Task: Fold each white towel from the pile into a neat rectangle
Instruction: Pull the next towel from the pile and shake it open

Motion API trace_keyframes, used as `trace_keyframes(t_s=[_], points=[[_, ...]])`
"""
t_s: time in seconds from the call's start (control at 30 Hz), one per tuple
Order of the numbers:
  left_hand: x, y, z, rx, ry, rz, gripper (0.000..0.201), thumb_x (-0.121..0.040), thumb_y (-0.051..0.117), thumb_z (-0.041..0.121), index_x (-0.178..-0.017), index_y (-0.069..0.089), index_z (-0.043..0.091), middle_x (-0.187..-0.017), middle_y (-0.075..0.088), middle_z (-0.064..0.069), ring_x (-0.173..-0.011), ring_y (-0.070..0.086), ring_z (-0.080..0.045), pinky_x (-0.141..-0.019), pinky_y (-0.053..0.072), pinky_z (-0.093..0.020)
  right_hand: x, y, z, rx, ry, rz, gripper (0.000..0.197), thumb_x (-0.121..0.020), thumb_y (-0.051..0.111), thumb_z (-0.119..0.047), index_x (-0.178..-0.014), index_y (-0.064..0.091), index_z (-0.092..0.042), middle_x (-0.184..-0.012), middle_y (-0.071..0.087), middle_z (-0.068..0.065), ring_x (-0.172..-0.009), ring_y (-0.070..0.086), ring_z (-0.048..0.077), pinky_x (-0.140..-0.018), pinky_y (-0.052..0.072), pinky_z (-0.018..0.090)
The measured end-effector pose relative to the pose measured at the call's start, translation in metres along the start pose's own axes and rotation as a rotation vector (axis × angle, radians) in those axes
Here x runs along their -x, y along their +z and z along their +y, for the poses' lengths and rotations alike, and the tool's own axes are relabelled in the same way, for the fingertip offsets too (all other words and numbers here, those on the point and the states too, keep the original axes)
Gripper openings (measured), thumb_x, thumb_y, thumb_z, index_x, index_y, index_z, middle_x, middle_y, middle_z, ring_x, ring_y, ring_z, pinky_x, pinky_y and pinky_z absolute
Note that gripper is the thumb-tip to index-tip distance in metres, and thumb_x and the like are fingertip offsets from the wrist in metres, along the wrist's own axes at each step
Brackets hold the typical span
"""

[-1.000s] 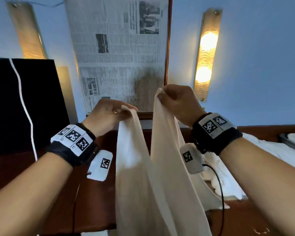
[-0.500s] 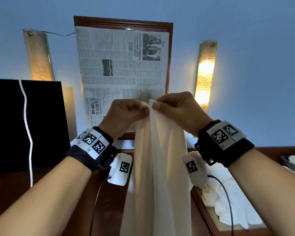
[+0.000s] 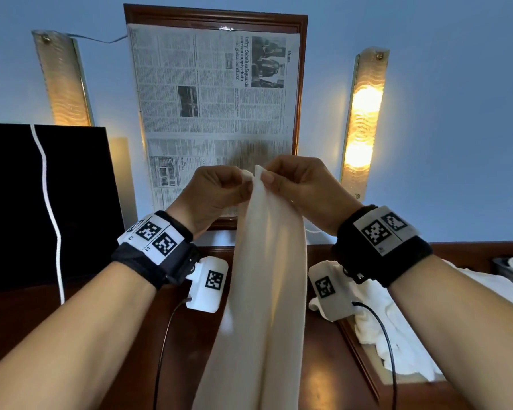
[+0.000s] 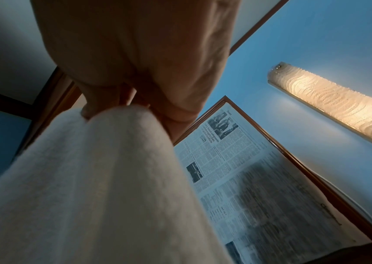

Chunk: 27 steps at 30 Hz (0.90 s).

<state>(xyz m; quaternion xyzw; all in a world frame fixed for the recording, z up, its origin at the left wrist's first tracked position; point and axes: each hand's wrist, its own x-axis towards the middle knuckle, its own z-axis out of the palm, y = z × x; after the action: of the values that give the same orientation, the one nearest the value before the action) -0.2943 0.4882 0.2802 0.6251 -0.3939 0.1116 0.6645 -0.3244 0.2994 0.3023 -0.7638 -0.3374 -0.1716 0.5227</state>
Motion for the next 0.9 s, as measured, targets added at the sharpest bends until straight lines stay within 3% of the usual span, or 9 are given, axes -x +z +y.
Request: trace_keyframes(t_s=[0.13, 0.2, 0.33, 0.5, 0.63, 0.7, 0.77, 0.83, 0.9], points=[[0.006, -0.011, -0.009, 0.008, -0.06, 0.022, 0.018, -0.063, 0.084, 0.037, -0.072, 0.077, 0.023, -0.078, 0.074, 0.003, -0.075, 0.07, -0.014, -0.071, 0.06, -0.032, 0.0, 0.013, 0.008, -0.071, 0.029, -0.065, 0.016, -0.098, 0.059, -0.022, -0.085, 0.066, -0.014, -0.082, 0.062, 0.0, -0.077, 0.056, 0.015, -0.07, 0.048, 0.027], [0.007, -0.015, -0.014, -0.017, -0.067, 0.033, 0.031, -0.054, 0.092, 0.046, -0.071, 0.075, 0.027, -0.075, 0.073, 0.006, -0.072, 0.069, -0.012, -0.066, 0.059, -0.031, 0.003, 0.022, 0.014, -0.152, 0.063, -0.135, 0.013, -0.1, 0.054, -0.018, -0.095, 0.066, -0.021, -0.09, 0.065, -0.005, -0.086, 0.06, 0.012, -0.077, 0.051, 0.027], [0.014, -0.019, -0.036, -0.042, -0.127, 0.094, 0.044, -0.041, 0.096, 0.055, -0.062, 0.069, 0.028, -0.067, 0.068, 0.007, -0.064, 0.064, -0.011, -0.061, 0.056, -0.028, 0.013, 0.035, 0.033, -0.286, 0.221, -0.207, 0.022, -0.102, 0.051, -0.025, -0.112, 0.064, -0.011, -0.1, 0.064, 0.003, -0.094, 0.06, 0.017, -0.089, 0.051, 0.039], [0.029, -0.017, -0.059, -0.103, -0.283, 0.17, 0.028, -0.057, 0.094, 0.023, -0.061, 0.066, 0.024, -0.066, 0.064, 0.002, -0.07, 0.059, -0.023, -0.077, 0.047, -0.043, 0.026, 0.043, 0.053, -0.331, 0.357, -0.209, 0.029, -0.102, 0.049, -0.026, -0.107, 0.063, 0.0, -0.095, 0.064, 0.006, -0.089, 0.061, 0.014, -0.086, 0.053, 0.034], [0.053, -0.001, -0.071, 0.115, -0.447, 0.158, 0.016, -0.075, 0.078, 0.031, -0.075, 0.073, 0.015, -0.085, 0.068, -0.013, -0.083, 0.061, -0.031, -0.091, 0.053, -0.054, 0.032, 0.042, 0.07, -0.315, 0.363, -0.112, 0.022, -0.1, 0.055, -0.026, -0.087, 0.062, -0.009, -0.098, 0.059, 0.016, -0.092, 0.058, 0.024, -0.096, 0.051, 0.048], [0.06, 0.011, -0.073, 0.198, -0.528, 0.159, 0.032, -0.091, 0.064, 0.031, -0.104, 0.072, 0.003, -0.101, 0.066, -0.021, -0.089, 0.059, -0.033, -0.087, 0.056, -0.048, 0.033, 0.038, 0.082, -0.227, 0.34, -0.048, 0.02, -0.097, 0.06, -0.027, -0.082, 0.06, -0.015, -0.09, 0.058, 0.01, -0.085, 0.056, 0.02, -0.087, 0.054, 0.046], [0.062, 0.022, -0.073, 0.238, -0.59, 0.148, 0.052, -0.095, 0.056, 0.039, -0.125, 0.062, -0.003, -0.104, 0.068, -0.019, -0.086, 0.063, -0.028, -0.085, 0.057, -0.047, 0.033, 0.033, 0.09, -0.027, 0.281, -0.016, 0.017, -0.097, 0.062, -0.024, -0.084, 0.059, -0.013, -0.08, 0.056, 0.002, -0.074, 0.052, 0.011, -0.071, 0.05, 0.028], [0.061, 0.029, -0.074, 0.156, -0.589, 0.114, 0.048, -0.092, 0.056, 0.041, -0.118, 0.064, 0.002, -0.087, 0.074, -0.008, -0.075, 0.067, -0.021, -0.078, 0.057, -0.044, 0.032, 0.028, 0.097, 0.099, 0.23, 0.007, 0.017, -0.096, 0.064, -0.022, -0.088, 0.06, -0.008, -0.076, 0.056, -0.002, -0.067, 0.049, 0.005, -0.063, 0.045, 0.018], [0.057, 0.032, -0.077, -0.008, -0.559, 0.072, 0.036, -0.088, 0.062, 0.037, -0.105, 0.069, 0.006, -0.089, 0.075, -0.01, -0.078, 0.071, -0.023, -0.078, 0.057, -0.045, 0.031, 0.021, 0.104, 0.1, 0.195, 0.048, 0.016, -0.094, 0.066, -0.02, -0.086, 0.059, -0.009, -0.074, 0.056, -0.001, -0.066, 0.049, 0.006, -0.062, 0.045, 0.021]])
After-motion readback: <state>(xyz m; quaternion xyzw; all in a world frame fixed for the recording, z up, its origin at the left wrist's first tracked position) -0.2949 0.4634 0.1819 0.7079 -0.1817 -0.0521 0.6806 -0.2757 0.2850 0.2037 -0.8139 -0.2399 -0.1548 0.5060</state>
